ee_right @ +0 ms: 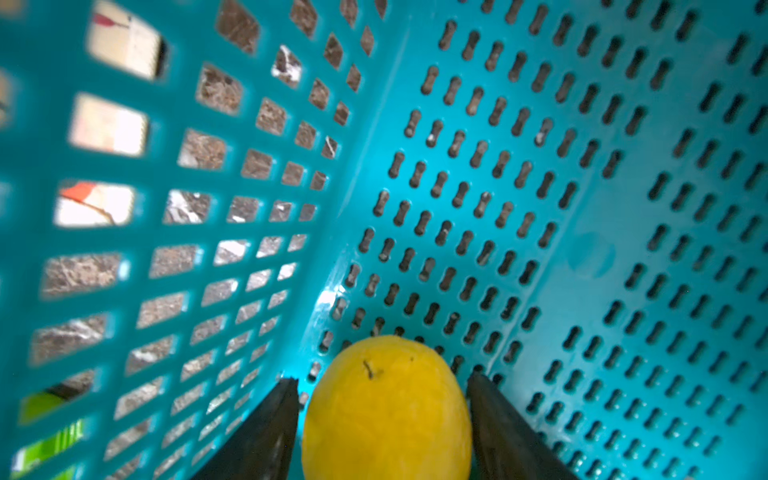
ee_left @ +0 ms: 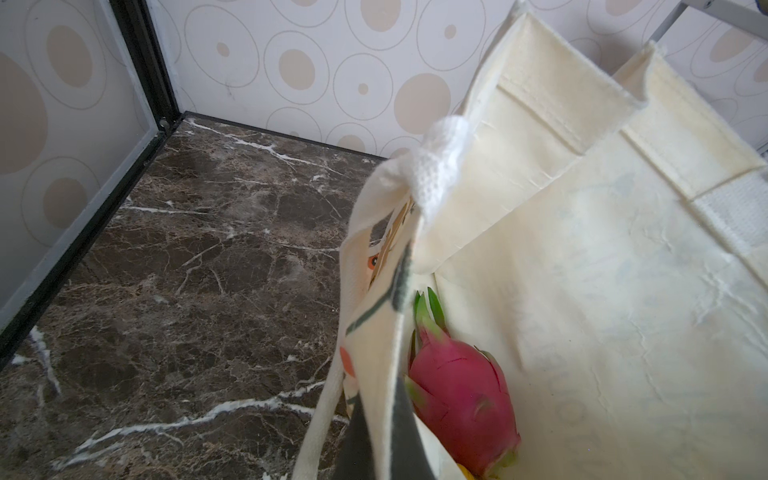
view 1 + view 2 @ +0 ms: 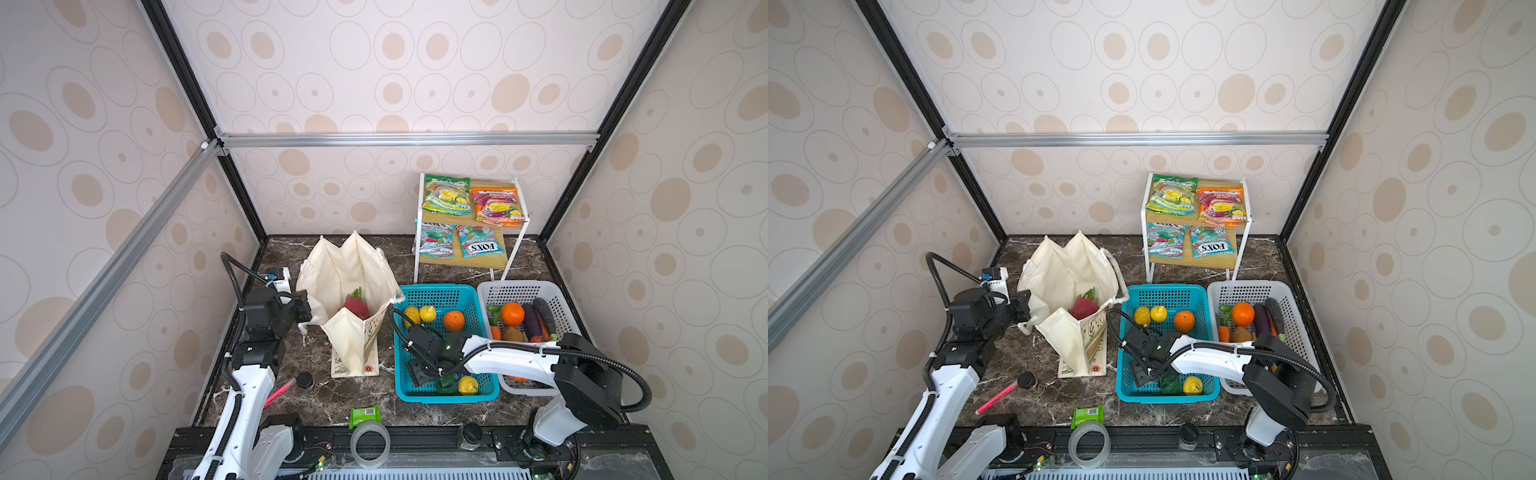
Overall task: Place the food into the grocery bag and tie it
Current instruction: 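Lower the right gripper onto the yellow lemon nearest the robot, then close the right gripper on the lemon and carry it into the tote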
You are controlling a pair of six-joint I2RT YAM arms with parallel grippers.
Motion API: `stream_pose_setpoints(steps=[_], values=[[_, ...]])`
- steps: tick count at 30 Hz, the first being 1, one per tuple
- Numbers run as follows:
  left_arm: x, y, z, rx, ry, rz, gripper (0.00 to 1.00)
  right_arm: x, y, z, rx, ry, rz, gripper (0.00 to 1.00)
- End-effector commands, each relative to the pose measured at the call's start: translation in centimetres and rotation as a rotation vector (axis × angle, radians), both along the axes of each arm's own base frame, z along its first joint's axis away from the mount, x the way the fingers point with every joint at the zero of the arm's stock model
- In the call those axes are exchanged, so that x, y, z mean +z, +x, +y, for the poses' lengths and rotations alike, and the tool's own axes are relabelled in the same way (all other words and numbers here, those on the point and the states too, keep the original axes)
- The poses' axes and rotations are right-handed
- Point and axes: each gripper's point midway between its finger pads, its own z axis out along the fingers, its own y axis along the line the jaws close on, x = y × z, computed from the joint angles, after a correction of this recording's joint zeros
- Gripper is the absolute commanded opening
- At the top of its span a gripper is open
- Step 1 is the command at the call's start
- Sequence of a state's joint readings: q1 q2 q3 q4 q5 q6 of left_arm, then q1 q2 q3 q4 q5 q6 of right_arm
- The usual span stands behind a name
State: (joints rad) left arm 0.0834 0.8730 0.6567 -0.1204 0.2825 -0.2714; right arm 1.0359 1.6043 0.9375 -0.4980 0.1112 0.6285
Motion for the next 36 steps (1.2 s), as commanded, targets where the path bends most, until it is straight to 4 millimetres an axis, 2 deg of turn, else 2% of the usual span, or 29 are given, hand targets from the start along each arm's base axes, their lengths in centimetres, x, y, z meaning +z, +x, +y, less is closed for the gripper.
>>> stream_pose_setpoints(steps=[1, 8, 11, 17, 21, 26, 30, 33, 36], values=[[1.4, 0.0, 0.4, 0.011, 0.034, -0.041, 0.00, 0.3, 0.2, -0.7, -0.023, -0.030, -0.020, 0.62], [1.3, 0.0, 0.4, 0.007, 0.033, -0.039, 0.00, 3.6, 0.9, -1.1, -0.040, 0.000, -0.092, 0.58], [1.4, 0.0, 0.3, 0.005, 0.031, -0.041, 0.00, 5.9, 1.5, -1.7, -0.049, 0.001, -0.146, 0.58], [1.3, 0.0, 0.2, 0.000, 0.025, -0.039, 0.00, 11.9, 3.2, -1.6, -0.030, 0.061, -0.273, 0.57], [1.1, 0.0, 0.0, -0.012, 0.019, -0.033, 0.00, 17.6, 5.0, -1.2, -0.002, 0.059, -0.386, 0.57], [0.9, 0.1, 0.1, -0.007, 0.025, -0.024, 0.00, 24.0, 7.1, 1.9, 0.071, 0.113, -0.499, 0.57], [1.0, 0.0, 0.0, -0.014, 0.023, -0.026, 0.00, 27.9, 8.9, 6.3, 0.120, 0.190, -0.538, 0.57], [1.3, 0.0, -0.2, -0.021, 0.018, -0.034, 0.00, 28.9, 10.2, 10.6, 0.173, 0.249, -0.524, 0.57], [1.5, -0.2, -0.2, -0.021, 0.020, -0.048, 0.00, 28.2, 12.1, 14.5, 0.196, 0.261, -0.510, 0.57]])
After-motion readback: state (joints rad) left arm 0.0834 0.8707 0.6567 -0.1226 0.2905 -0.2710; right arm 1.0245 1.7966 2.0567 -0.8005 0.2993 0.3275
